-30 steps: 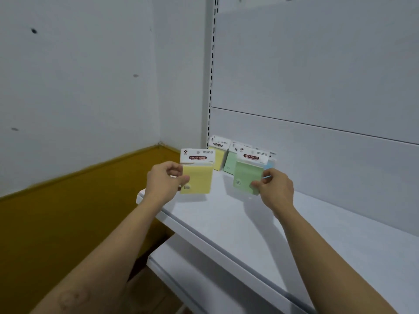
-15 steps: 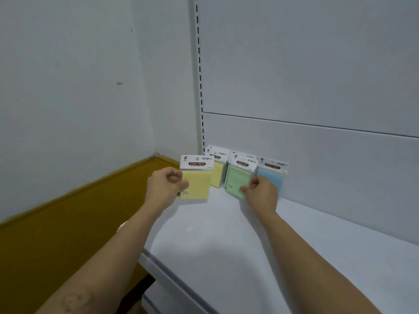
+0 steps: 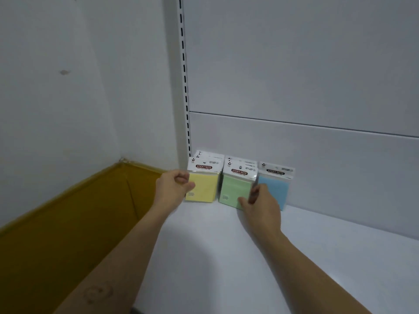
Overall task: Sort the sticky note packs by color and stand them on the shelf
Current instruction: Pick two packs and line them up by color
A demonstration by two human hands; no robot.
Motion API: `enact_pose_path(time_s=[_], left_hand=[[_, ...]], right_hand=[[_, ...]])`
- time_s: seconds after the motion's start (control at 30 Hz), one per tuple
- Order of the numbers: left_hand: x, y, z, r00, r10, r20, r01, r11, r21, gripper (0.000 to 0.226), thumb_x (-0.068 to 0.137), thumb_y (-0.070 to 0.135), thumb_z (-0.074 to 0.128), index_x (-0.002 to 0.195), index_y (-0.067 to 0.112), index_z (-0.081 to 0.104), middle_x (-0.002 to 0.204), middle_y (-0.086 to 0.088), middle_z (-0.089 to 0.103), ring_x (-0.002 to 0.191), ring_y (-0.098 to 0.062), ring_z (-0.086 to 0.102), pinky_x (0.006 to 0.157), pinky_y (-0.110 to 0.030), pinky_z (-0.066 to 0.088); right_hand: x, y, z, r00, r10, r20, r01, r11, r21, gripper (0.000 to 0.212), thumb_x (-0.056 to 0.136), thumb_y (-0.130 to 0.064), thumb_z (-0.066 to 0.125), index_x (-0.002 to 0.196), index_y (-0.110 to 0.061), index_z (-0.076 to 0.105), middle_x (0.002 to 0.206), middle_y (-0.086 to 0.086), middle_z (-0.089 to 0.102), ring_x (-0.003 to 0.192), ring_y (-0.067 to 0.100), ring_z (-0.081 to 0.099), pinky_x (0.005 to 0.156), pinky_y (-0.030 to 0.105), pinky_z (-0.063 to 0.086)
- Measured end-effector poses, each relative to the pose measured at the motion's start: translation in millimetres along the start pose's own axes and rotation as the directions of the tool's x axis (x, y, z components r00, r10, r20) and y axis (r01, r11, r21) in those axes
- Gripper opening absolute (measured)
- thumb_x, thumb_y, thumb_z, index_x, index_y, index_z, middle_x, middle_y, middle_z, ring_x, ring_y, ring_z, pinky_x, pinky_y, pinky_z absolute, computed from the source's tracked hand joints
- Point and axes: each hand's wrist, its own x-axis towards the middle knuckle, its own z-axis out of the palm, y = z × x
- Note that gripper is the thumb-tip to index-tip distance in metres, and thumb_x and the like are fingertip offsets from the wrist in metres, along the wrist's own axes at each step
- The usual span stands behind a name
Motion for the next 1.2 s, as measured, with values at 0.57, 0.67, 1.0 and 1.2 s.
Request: enact_pose_path(time_s=[0.57,0.67,1.0,1.2], left_hand=[[27,-35,25,0.979,0.183,0.086,-0.179,0.983,-0.046,0.042,0.074,0.017,0.081,0.11,0.013,0.06,0.099,0.002,0.063,0.084,-0.013,0.059,0.075,-0.024,0.047],[28,-38,25,0.981,0.174,0.09,-0.171,0.985,-0.04,0.041,0.073,0.013,0.081,0.108,0.014,0.06,0.102,-0.002,0.065,0.083,-0.012,0.059,0.076,-0.024,0.047],[32,-40,23,0.977,0.179,0.118,-0.183,0.983,0.02,0.036,0.074,0.019,0.08,0.103,0.018,0.058,0.097,0.001,0.065,0.085,-0.013,0.061,0.073,-0.023,0.048],[29,-40,19,0.962,0.226,0.152,-0.243,0.964,0.109,0.04,0.076,0.015,0.077,0.111,0.018,0.057,0.101,0.002,0.063,0.091,-0.015,0.06,0.075,-0.025,0.046]], right_hand=[[-3,-6,12,0.991,0.081,-0.109,-0.088,0.994,-0.065,0.026,0.076,-0.031,0.074,0.084,-0.017,0.054,0.071,-0.011,0.059,0.076,0.016,0.059,0.067,0.029,0.043],[-5,-5,13,0.984,0.111,-0.136,-0.117,0.992,-0.041,0.025,0.075,-0.027,0.075,0.087,-0.018,0.055,0.072,-0.013,0.058,0.075,0.014,0.058,0.067,0.026,0.04],[-3,-10,16,0.983,0.119,-0.137,-0.128,0.99,-0.058,0.022,0.074,-0.021,0.075,0.084,-0.016,0.056,0.07,-0.011,0.059,0.076,0.017,0.06,0.07,0.03,0.047],[-1,-13,17,0.986,0.111,-0.125,-0.122,0.989,-0.081,0.022,0.073,-0.019,0.073,0.085,-0.014,0.057,0.072,-0.007,0.061,0.075,0.017,0.059,0.067,0.029,0.045]])
